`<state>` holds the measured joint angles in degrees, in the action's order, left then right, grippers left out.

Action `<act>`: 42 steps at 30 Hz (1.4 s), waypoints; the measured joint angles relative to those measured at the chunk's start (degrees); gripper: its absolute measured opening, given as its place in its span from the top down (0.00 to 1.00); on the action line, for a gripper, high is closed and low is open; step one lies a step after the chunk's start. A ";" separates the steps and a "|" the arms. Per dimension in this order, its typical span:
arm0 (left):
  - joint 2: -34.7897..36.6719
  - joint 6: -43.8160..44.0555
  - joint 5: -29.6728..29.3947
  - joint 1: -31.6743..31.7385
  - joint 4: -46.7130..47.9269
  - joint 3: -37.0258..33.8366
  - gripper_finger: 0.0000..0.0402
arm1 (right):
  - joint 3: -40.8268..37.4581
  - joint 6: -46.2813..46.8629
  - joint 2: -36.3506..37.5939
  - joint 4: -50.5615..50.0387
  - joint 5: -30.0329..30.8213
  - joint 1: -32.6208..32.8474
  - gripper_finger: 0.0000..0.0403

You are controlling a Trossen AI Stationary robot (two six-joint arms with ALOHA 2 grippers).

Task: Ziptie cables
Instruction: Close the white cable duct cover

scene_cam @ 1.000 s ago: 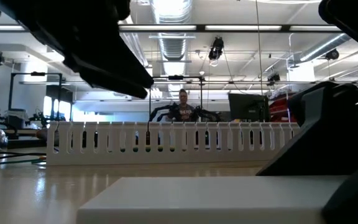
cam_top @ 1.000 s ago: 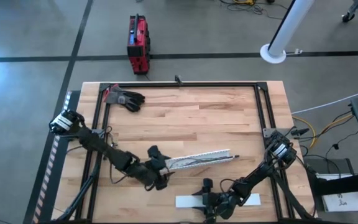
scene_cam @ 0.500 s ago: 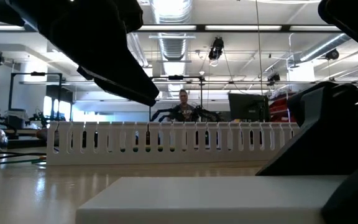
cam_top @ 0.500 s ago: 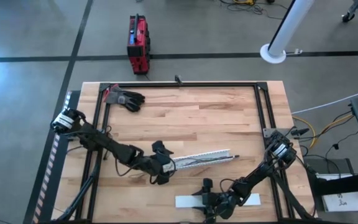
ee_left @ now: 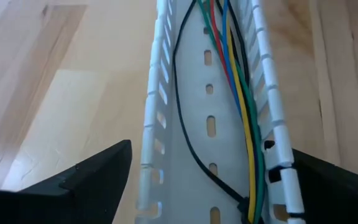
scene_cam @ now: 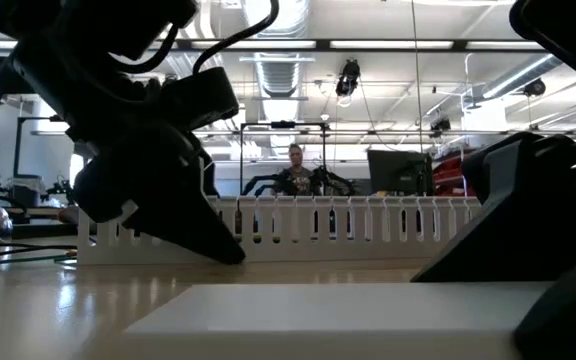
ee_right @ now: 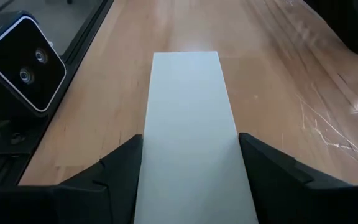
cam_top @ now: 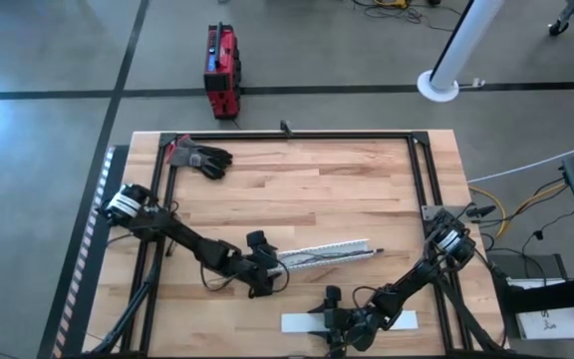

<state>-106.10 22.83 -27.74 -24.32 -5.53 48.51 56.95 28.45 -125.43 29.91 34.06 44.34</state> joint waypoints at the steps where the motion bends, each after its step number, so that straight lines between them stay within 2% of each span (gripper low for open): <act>1: -0.67 0.14 0.48 0.00 0.51 0.02 0.13 | 0.00 0.02 0.00 0.10 0.00 0.00 0.45; 6: -1.82 1.59 4.07 0.11 5.92 0.22 0.18 | 0.00 -0.32 0.20 0.14 -0.07 -0.02 0.45; 10: -1.58 2.43 6.49 0.02 9.60 0.28 0.34 | -0.08 -3.55 2.36 -0.45 -1.14 -0.33 0.45; 14: -1.44 1.31 6.62 -0.40 11.49 0.30 0.50 | -0.39 -10.69 6.69 -4.80 -2.00 -1.34 0.45; 17: -1.27 0.01 7.29 -1.19 12.21 0.30 0.50 | -0.28 -13.04 11.92 -11.46 -0.63 -2.59 0.45; 20: -1.17 0.20 7.11 -2.67 13.32 0.30 0.49 | -0.24 -13.34 17.06 -19.89 3.23 -3.58 0.45; 26: -0.73 4.19 5.46 -5.81 17.23 0.37 0.27 | -0.21 -17.48 25.95 -28.94 9.25 -3.85 0.45; 33: 1.60 11.56 5.13 -9.28 23.06 0.31 0.24 | -0.25 -19.34 30.51 -29.81 10.81 -3.75 0.45; 42: 14.01 18.95 14.16 -11.35 29.71 -0.98 0.23 | -0.30 -19.70 30.24 -29.91 10.43 -3.67 0.45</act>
<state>-92.09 41.78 -13.58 -35.67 24.18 47.53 56.65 8.75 -95.19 0.00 44.49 40.66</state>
